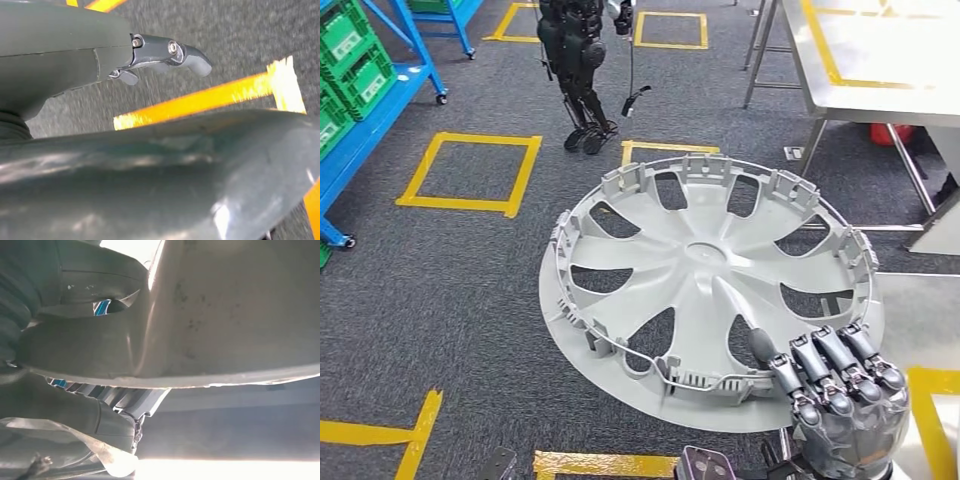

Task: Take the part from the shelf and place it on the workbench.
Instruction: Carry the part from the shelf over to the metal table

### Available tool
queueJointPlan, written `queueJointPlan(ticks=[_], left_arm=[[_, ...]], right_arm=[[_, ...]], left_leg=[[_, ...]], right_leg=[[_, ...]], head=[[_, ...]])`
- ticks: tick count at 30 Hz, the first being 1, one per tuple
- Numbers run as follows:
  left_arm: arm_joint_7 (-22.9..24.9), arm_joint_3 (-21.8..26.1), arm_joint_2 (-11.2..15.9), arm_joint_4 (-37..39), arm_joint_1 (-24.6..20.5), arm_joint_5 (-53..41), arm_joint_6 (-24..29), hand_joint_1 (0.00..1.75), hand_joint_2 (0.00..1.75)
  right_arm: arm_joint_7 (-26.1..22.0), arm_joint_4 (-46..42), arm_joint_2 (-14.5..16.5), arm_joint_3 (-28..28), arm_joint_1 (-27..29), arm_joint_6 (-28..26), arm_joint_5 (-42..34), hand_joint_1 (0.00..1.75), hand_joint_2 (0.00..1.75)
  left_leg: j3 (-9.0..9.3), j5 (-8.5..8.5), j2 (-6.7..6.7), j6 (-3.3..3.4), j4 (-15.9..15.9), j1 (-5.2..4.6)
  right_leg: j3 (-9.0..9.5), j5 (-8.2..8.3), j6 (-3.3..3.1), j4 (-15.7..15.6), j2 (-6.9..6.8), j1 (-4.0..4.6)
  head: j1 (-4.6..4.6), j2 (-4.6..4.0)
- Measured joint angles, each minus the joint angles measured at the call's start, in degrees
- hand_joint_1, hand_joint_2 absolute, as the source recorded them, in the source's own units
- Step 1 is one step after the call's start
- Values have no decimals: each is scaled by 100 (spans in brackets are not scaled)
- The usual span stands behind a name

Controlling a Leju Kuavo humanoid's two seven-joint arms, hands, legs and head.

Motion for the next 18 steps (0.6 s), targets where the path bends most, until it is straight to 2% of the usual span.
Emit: queueJointPlan(ticks=[1,2,3,4,5,7,8,9,11,13,15,16,17,18], left_arm=[[0,0,9,0,12,8,-6,0,0],[-1,0,15,0,21,17,-12,0,0],[-2,0,20,0,24,24,-16,0,0],[-6,0,21,0,24,30,-19,0,0],[-12,0,19,0,23,34,-21,0,0],[-28,0,20,0,25,43,-21,0,0],[-33,0,24,0,27,48,-21,0,0],[-37,0,27,0,29,52,-21,0,0],[-41,0,30,0,24,59,-22,0,0],[-44,0,32,0,14,63,-21,0,0],[-45,0,31,0,27,64,-20,0,0],[-46,0,29,0,46,66,-20,0,0],[-45,0,28,0,68,67,-21,0,0],[-45,0,30,0,86,68,-20,0,0]], right_arm=[[1,19,0,0,-14,0,0,175,175],[2,39,0,-2,-23,0,0,175,175],[5,60,-1,-4,-30,0,0,175,175],[8,81,0,-6,-39,0,0,175,175],[11,100,1,-6,-50,0,0,175,175],[13,129,4,1,-87,0,0,175,175],[14,139,7,3,-105,0,0,175,175],[15,146,11,2,-120,0,0,175,175],[16,152,18,-13,-125,0,0,175,175],[15,156,31,-32,-130,0,0,175,175],[14,161,46,-38,-140,0,0,175,175],[13,165,51,-39,-142,0,0,175,175],[13,172,52,-40,-142,0,0,175,175],[13,181,52,-44,-143,0,0,175,175]], left_leg=[[-2,-4,77,6,2,-7],[0,-10,154,9,3,-11],[3,-17,222,7,5,-11],[11,-26,284,0,7,-11],[26,-40,341,-14,8,-12],[52,-74,440,-65,19,-41],[60,-87,487,-93,25,-61],[67,-93,535,-117,27,-79],[93,-114,608,-168,23,-78],[47,-272,408,-222,197,-53],[-211,-601,127,-241,786,-38],[-390,-754,79,-240,1158,-38],[-534,-836,64,-239,1443,-38],[-619,-830,59,-236,1589,-39]], right_leg=[[-177,-138,17,369,-55,-6],[-291,-191,29,610,-82,-9],[-300,-137,35,638,-99,-10],[-192,9,32,439,-124,-10],[11,203,21,65,-191,-8],[414,414,-24,-652,-422,31],[522,438,-54,-847,-501,51],[553,411,-83,-905,-523,71],[547,427,-155,-923,-406,64],[557,447,-226,-948,-288,37],[564,459,-278,-959,-170,23],[564,461,-293,-958,-98,27],[565,462,-301,-957,-19,32],[566,462,-304,-955,64,36]], head=[[4,0],[4,0],[5,0],[7,0],[7,0],[6,0],[5,0],[1,0],[-3,0],[-15,0],[-40,0],[-46,0],[-49,0],[-49,0]])
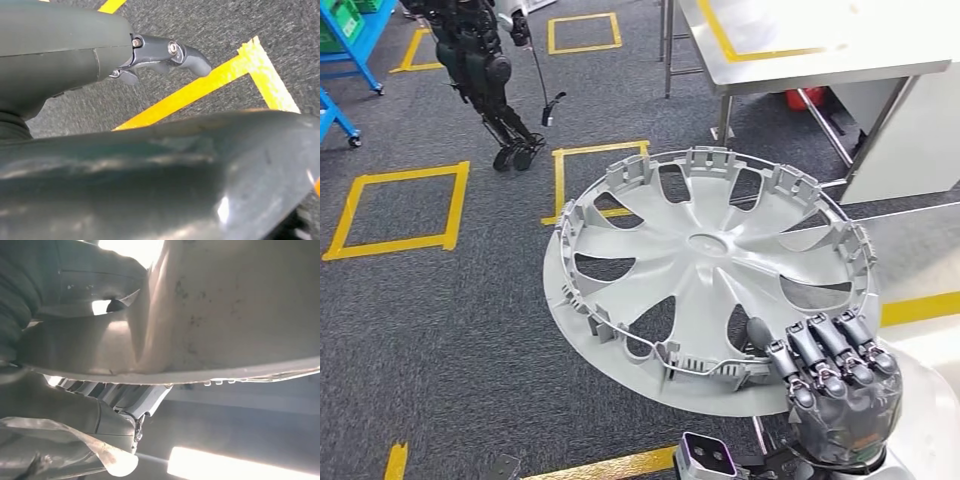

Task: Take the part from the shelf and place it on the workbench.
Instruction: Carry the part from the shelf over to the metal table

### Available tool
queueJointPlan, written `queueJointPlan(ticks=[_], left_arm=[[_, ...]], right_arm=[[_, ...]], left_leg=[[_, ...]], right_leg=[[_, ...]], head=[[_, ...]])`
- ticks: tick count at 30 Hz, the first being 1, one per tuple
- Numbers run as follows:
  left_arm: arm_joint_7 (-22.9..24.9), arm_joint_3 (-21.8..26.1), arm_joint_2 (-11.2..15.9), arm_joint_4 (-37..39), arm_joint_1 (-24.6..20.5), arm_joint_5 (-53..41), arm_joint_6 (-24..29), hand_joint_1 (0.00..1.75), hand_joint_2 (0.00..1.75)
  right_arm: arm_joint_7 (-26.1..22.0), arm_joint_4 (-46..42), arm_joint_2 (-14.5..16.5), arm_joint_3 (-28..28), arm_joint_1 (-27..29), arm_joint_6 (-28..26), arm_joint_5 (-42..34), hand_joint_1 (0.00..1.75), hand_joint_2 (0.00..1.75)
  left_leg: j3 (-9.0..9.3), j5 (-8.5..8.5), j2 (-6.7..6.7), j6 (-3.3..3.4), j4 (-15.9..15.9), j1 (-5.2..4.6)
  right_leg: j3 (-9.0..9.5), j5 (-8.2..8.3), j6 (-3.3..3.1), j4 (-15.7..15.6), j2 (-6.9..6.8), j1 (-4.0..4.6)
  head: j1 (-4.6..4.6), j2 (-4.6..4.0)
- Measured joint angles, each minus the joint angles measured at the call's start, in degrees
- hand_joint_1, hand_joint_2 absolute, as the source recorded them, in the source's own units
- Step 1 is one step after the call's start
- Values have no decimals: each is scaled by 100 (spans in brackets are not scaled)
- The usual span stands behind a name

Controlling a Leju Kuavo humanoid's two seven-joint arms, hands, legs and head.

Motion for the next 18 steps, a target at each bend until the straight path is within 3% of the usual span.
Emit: queueJointPlan(ticks=[2,4,6,7,8,10,11,13,15,16,18], left_arm=[[1,0,2,0,7,1,1,0,0],[1,0,5,0,-6,-1,2,0,0],[5,-1,4,0,-11,-11,4,0,0],[9,-2,2,0,-9,-15,7,0,0],[13,-2,-5,0,-9,-19,10,0,0],[17,-2,-15,2,-23,-20,17,0,0],[17,-3,-19,3,-32,-17,25,0,0],[16,-16,-22,4,-30,14,45,0,0],[17,-39,-30,4,-18,43,60,0,0],[18,-52,-37,4,-21,46,59,0,0],[17,-77,-53,4,-36,43,51,0,0]], right_arm=[[-3,18,0,-10,2,0,0,175,175],[-9,25,1,-19,1,0,0,175,175],[-16,26,5,-23,-11,-1,0,175,175],[-18,26,10,-26,-14,-1,0,175,175],[-20,25,14,-27,-12,-1,0,175,175],[-20,25,17,-30,-3,-1,0,175,175],[-21,25,18,-30,-8,-2,0,175,175],[-29,27,19,-28,-23,-2,0,175,175],[-36,38,19,-30,-23,-1,0,175,175],[-37,45,19,-32,-19,0,0,175,175],[-38,56,18,-36,-10,0,0,175,175]], left_leg=[[98,316,-38,24,-313,1],[362,709,-293,67,-1000,21],[510,813,-547,93,-1401,37],[524,789,-581,106,-1450,34],[534,785,-521,126,-1478,32],[550,811,-380,194,-1519,41],[558,824,-302,226,-1541,49],[562,822,-142,262,-1546,33],[565,809,22,269,-1543,23],[571,800,97,266,-1542,22],[602,773,229,242,-1542,18]], right_leg=[[5,3,4,9,162,1],[-11,3,29,36,298,7],[-72,18,90,66,420,-7],[-104,33,134,70,483,-18],[-134,49,175,60,542,-37],[-222,-12,245,145,394,-33],[-329,-123,272,334,235,-27],[-668,-455,314,1019,-63,-31],[-942,-632,339,1583,-145,-39],[-936,-574,341,1586,-163,-39],[-594,-240,315,988,-279,-31]], head=[[-3,0],[-3,0],[4,0],[2,0],[3,0],[22,0],[47,0],[81,0],[83,0],[84,0],[84,0]])
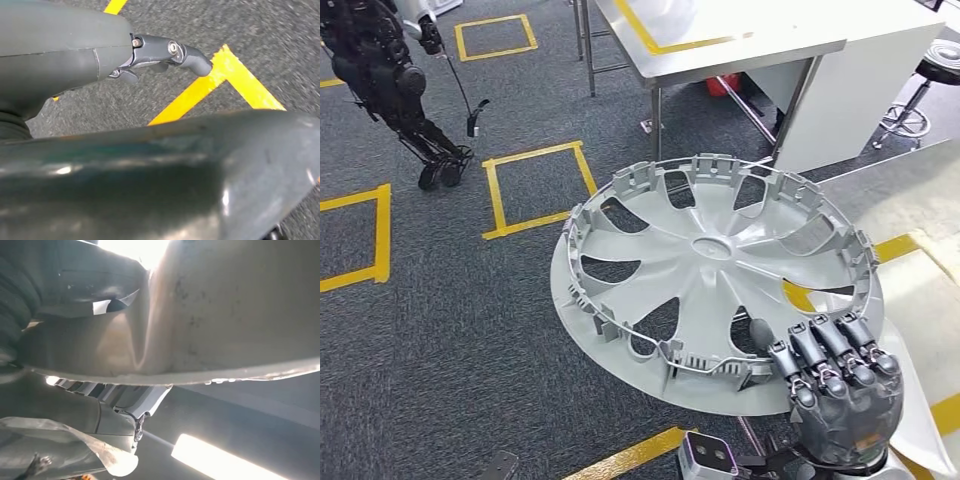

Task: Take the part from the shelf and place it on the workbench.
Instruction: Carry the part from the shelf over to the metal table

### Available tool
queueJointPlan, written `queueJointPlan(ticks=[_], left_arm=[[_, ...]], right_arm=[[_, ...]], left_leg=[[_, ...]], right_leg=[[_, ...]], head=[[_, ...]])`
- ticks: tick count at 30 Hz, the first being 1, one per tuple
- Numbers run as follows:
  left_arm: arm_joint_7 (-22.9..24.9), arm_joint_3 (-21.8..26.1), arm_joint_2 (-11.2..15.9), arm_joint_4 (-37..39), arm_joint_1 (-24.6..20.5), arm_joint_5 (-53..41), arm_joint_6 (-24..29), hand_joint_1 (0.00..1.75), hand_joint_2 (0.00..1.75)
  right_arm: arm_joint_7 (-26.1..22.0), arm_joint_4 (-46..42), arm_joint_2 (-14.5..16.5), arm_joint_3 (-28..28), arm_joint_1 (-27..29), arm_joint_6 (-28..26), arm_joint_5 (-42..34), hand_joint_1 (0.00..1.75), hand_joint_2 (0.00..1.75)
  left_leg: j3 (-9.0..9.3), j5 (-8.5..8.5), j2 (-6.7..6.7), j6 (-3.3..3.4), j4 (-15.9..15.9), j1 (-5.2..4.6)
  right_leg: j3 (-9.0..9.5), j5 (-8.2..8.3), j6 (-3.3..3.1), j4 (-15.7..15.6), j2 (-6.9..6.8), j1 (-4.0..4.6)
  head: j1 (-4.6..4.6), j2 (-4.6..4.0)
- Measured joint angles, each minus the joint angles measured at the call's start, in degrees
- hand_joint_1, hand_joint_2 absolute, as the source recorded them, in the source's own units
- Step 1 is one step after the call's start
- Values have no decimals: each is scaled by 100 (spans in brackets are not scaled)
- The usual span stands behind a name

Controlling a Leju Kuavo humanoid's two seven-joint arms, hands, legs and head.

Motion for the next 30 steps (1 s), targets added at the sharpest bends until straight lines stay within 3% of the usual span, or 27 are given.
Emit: queueJointPlan(ticks=[2,4,6,8,10,11,12,13,14,15,17,19,21,22,24,25,27,28,29,30], left_arm=[[-1,-20,-9,0,-12,-1,1,0,0],[-4,-32,-9,0,-14,17,23,0,0],[-15,-39,-8,0,-18,62,60,0,0],[-32,-39,-7,0,-34,131,107,0,0],[-44,-34,-2,0,-34,207,152,0,0],[-46,-30,1,0,-21,239,168,0,0],[-46,-25,6,0,-4,264,181,0,0],[-45,-18,10,0,9,281,195,0,0],[-45,-12,19,0,15,295,212,0,0],[-45,-6,30,0,15,306,228,0,0],[-45,1,54,1,8,317,251,0,0],[-45,2,69,2,4,326,260,0,0],[-45,7,67,2,-1,342,272,0,0],[-45,11,64,3,-8,350,283,0,0],[-47,27,58,4,-23,358,300,0,0],[-48,36,64,5,-22,360,307,0,0],[-49,50,71,6,-4,364,313,0,0],[-50,54,73,7,1,367,314,0,0],[-52,56,73,7,1,369,314,0,0],[-57,57,72,6,-2,375,313,0,0]], right_arm=[[-3,1,1,3,-2,0,0,175,175],[-6,1,2,2,3,0,0,175,175],[-3,-3,2,-6,31,-1,0,175,175],[2,-20,2,-8,69,-2,0,175,175],[6,-34,2,-3,99,-2,0,175,175],[8,-34,2,-2,109,-2,0,175,175],[13,-34,2,-3,120,-2,0,175,175],[17,-34,2,-4,131,-1,0,175,175],[21,-34,2,-4,140,-1,0,175,175],[24,-34,2,-5,147,0,0,175,175],[27,-34,2,-4,150,0,0,175,175],[33,-36,2,-4,149,-1,0,175,175],[37,-45,2,-4,160,-2,0,175,175],[38,-52,1,-5,174,-2,0,175,175],[37,-68,0,-5,182,-2,0,175,175],[36,-74,-1,-5,184,-2,0,175,175],[35,-78,-2,-6,181,-2,0,175,175],[35,-78,-2,-9,187,-1,0,175,175],[35,-78,-2,-12,194,-1,0,175,175],[34,-78,-3,-16,201,-1,0,175,175]], left_leg=[[34,-33,100,-46,5,-25],[54,-53,199,-89,8,-56],[84,-77,298,-138,-3,-59],[53,-223,152,-189,151,-40],[-205,-559,-123,-208,764,-27],[-397,-728,-189,-208,1166,-26],[-560,-821,-216,-207,1488,-27],[-646,-801,-227,-203,1626,-28],[-634,-664,-241,-194,1542,-28],[-526,-441,-276,-180,1252,-26],[-227,-66,-493,-144,504,-7],[-79,15,-655,-118,127,-1],[-68,10,-596,-84,74,-10],[-61,28,-543,-53,48,-5],[-45,57,-427,7,2,15],[-41,60,-361,25,-4,11],[-42,52,-218,42,-2,1],[-40,46,-144,44,-2,-3],[-34,39,-76,42,-1,-4],[-24,29,-14,33,0,-5]], right_leg=[[409,198,-56,-706,-245,49],[542,193,-118,-936,-333,94],[545,213,-181,-960,-210,86],[563,235,-245,-993,-96,59],[576,243,-294,-1007,21,47],[576,243,-310,-1005,91,51],[578,242,-318,-1003,172,56],[580,242,-321,-997,254,60],[585,243,-321,-990,337,62],[591,242,-318,-981,416,61],[583,237,-297,-953,551,60],[534,252,-235,-936,666,49],[480,282,-155,-947,764,30],[446,266,-122,-923,723,29],[268,77,-73,-613,477,40],[107,-90,-53,-288,314,38],[-246,-377,-14,432,168,20],[-337,-407,-1,618,144,10],[-319,-335,5,593,127,3],[-180,-179,2,341,90,-1]], head=[[-1,0],[-6,0],[-9,0],[-30,0],[-68,0],[-79,0],[-83,0],[-82,0],[-83,0],[-84,0],[-82,0],[-82,0],[-82,0],[-79,0],[-44,0],[-27,0],[-12,0],[-11,0],[-11,0],[-9,0]])
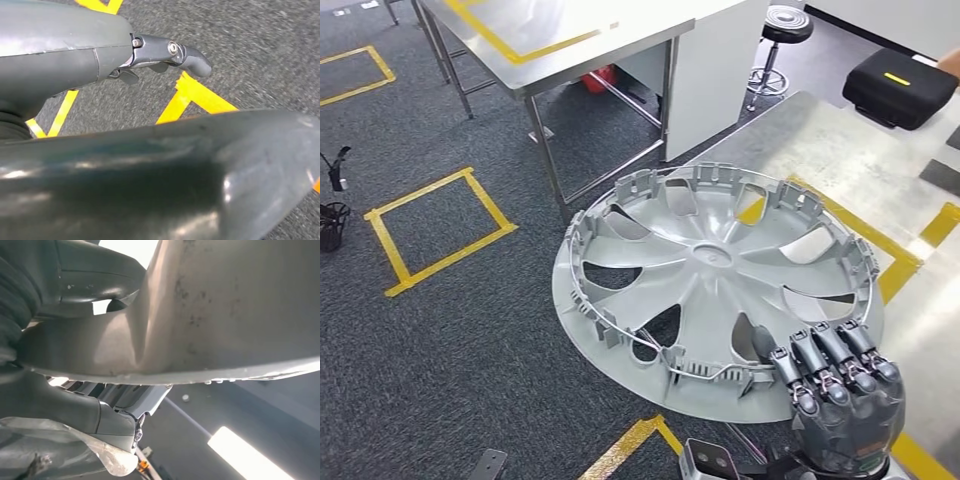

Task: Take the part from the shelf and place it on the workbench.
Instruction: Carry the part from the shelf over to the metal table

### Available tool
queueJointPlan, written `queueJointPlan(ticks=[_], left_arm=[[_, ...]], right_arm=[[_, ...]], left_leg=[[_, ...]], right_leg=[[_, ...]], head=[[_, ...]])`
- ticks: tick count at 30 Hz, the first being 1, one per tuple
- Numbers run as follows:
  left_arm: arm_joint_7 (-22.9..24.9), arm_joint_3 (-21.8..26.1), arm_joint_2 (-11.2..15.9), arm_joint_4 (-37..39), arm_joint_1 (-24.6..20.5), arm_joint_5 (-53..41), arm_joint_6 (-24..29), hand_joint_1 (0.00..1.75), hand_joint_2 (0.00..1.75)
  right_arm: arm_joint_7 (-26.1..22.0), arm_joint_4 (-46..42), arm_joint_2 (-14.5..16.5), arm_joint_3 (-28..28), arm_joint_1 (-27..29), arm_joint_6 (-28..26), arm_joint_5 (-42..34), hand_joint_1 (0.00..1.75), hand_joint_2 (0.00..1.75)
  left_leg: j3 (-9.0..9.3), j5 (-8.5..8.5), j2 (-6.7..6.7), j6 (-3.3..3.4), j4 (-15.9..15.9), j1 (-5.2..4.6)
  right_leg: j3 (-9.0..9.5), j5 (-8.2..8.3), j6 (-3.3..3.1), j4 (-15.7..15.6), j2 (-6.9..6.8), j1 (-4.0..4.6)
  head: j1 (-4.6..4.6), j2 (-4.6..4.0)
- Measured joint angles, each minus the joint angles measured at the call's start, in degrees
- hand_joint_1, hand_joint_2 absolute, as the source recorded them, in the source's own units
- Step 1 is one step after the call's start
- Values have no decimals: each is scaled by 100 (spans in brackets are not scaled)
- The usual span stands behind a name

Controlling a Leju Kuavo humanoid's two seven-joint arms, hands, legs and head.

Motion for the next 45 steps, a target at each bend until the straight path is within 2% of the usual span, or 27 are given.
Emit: queueJointPlan(ticks=[2,4,7,9,11,13,14,15,16,18,20,22,23,25,27,29,30,31,33,35,36,38,39,41,43,44,45], left_arm=[[-21,3,-1,-1,-5,18,-4,0,0],[-46,4,4,0,-6,32,-20,0,0],[-62,4,4,-1,-16,33,-52,0,0],[-69,4,2,-1,-30,32,-63,0,0],[-72,3,-3,-1,-27,26,-80,0,0],[-70,2,-9,-2,-5,14,-102,0,0],[-69,2,-10,-2,2,8,-111,0,0],[-69,2,-10,-2,3,1,-121,0,0],[-69,2,-10,-1,-2,-5,-130,0,0],[-69,2,-9,0,-10,-12,-144,0,0],[-67,2,-11,-1,-12,-16,-152,0,0],[-63,2,-24,-1,-18,-18,-160,0,0],[-62,2,-30,-1,-26,-19,-163,0,0],[-66,2,-36,-2,-42,-18,-169,0,0],[-69,2,-26,-2,-33,-15,-164,0,0],[-69,2,-25,-2,-18,-13,-156,0,0],[-69,2,-26,-2,-19,-13,-155,0,0],[-69,2,-28,-2,-23,-13,-155,0,0],[-69,2,-29,-1,-32,-13,-155,0,0],[-69,2,-24,0,-38,-13,-155,0,0],[-69,2,-23,1,-41,-13,-155,0,0],[-69,2,-31,1,-48,-13,-154,0,0],[-69,2,-34,1,-52,-13,-153,0,0],[-69,2,-39,1,-54,-14,-153,0,0],[-67,1,-44,1,-31,-15,-155,0,0],[-66,0,-45,1,-18,-15,-156,0,0],[-64,0,-45,1,-11,-14,-157,0,0]], right_arm=[[-12,-3,0,-4,5,-1,0,175,175],[-31,-13,0,-8,3,-2,0,175,175],[-47,-25,0,-25,14,-2,0,175,175],[-51,-40,0,-30,12,-2,0,175,175],[-55,-50,0,-30,0,-2,0,175,175],[-61,-50,0,-32,-4,-1,0,175,175],[-67,-50,0,-33,-2,-1,0,175,175],[-75,-50,0,-34,0,0,0,175,175],[-84,-50,0,-34,2,0,0,175,175],[-98,-50,0,-33,-3,-1,0,175,175],[-101,-55,0,-33,-9,-2,0,175,175],[-104,-68,0,-33,1,-1,0,175,175],[-107,-78,0,-33,9,-1,0,175,175],[-113,-92,0,-33,4,-1,0,175,175],[-116,-96,0,-33,-3,-2,0,175,175],[-116,-96,-1,-37,7,-2,0,175,175],[-116,-96,-2,-40,13,-2,0,175,175],[-116,-96,-2,-43,18,-2,0,175,175],[-116,-97,-2,-44,18,-2,0,175,175],[-116,-102,-1,-43,13,-1,0,175,175],[-115,-104,-1,-43,13,-1,0,175,175],[-115,-111,-2,-44,17,-1,0,175,175],[-116,-115,-1,-43,15,-2,0,175,175],[-118,-123,0,-38,10,-1,0,175,175],[-117,-125,0,-37,4,-1,0,175,175],[-117,-125,0,-37,5,-1,0,175,175],[-116,-125,0,-37,6,-1,0,175,175]], left_leg=[[31,-31,110,-40,5,-16],[54,-59,206,-98,11,-46],[100,-95,317,-185,1,-46],[30,-275,129,-233,233,-25],[-277,-626,-132,-248,910,-17],[-615,-842,-207,-249,1568,-18],[-678,-791,-216,-245,1644,-18],[-641,-632,-232,-235,1502,-18],[-519,-396,-278,-221,1174,-15],[-222,-48,-518,-185,440,5],[-93,18,-672,-160,109,9],[-84,27,-583,-120,63,2],[-74,42,-528,-89,37,6],[-54,70,-403,-26,-14,20],[-50,64,-258,4,-17,4],[-47,51,-98,10,-15,-4],[-41,43,-28,5,-14,-4],[-28,29,37,-7,-13,-4],[9,-9,146,-51,-10,-16],[45,-46,231,-111,-1,-42],[61,-56,277,-140,-3,-52],[91,-86,334,-192,2,-34],[79,-150,266,-219,68,-19],[-110,-439,8,-247,532,-2],[-481,-773,-171,-239,1309,-3],[-625,-826,-201,-229,1573,-6],[-684,-764,-217,-213,1638,-10]], right_leg=[[454,304,-30,-792,-212,25],[725,394,-89,-1262,-363,63],[745,397,-186,-1331,-221,76],[768,424,-247,-1368,-109,52],[779,431,-292,-1377,5,45],[782,429,-314,-1373,153,57],[787,429,-317,-1370,233,62],[793,428,-316,-1365,312,62],[801,425,-311,-1355,388,60],[791,413,-281,-1320,523,60],[741,420,-214,-1303,640,47],[683,439,-137,-1310,729,22],[646,417,-107,-1278,673,24],[457,223,-64,-951,396,36],[79,-119,-29,-195,130,34],[-208,-263,-1,350,54,14],[-187,-176,6,298,33,3],[-38,-3,8,13,-12,-5],[417,315,-3,-792,-219,7],[690,400,-51,-1245,-356,38],[722,379,-84,-1296,-353,59],[717,401,-152,-1310,-223,53],[721,409,-186,-1318,-165,45],[737,420,-245,-1331,-49,26],[740,418,-286,-1329,92,43],[744,417,-296,-1328,175,54],[751,417,-301,-1327,260,64]], head=[[0,0],[-8,0],[-10,0],[-37,0],[-74,0],[-87,0],[-87,0],[-87,0],[-87,0],[-84,0],[-83,0],[-84,0],[-80,0],[-57,0],[-41,0],[-41,0],[-40,0],[-39,0],[-39,0],[-48,0],[-51,0],[-54,0],[-63,0],[-96,0],[-118,0],[-119,0],[-119,0]])
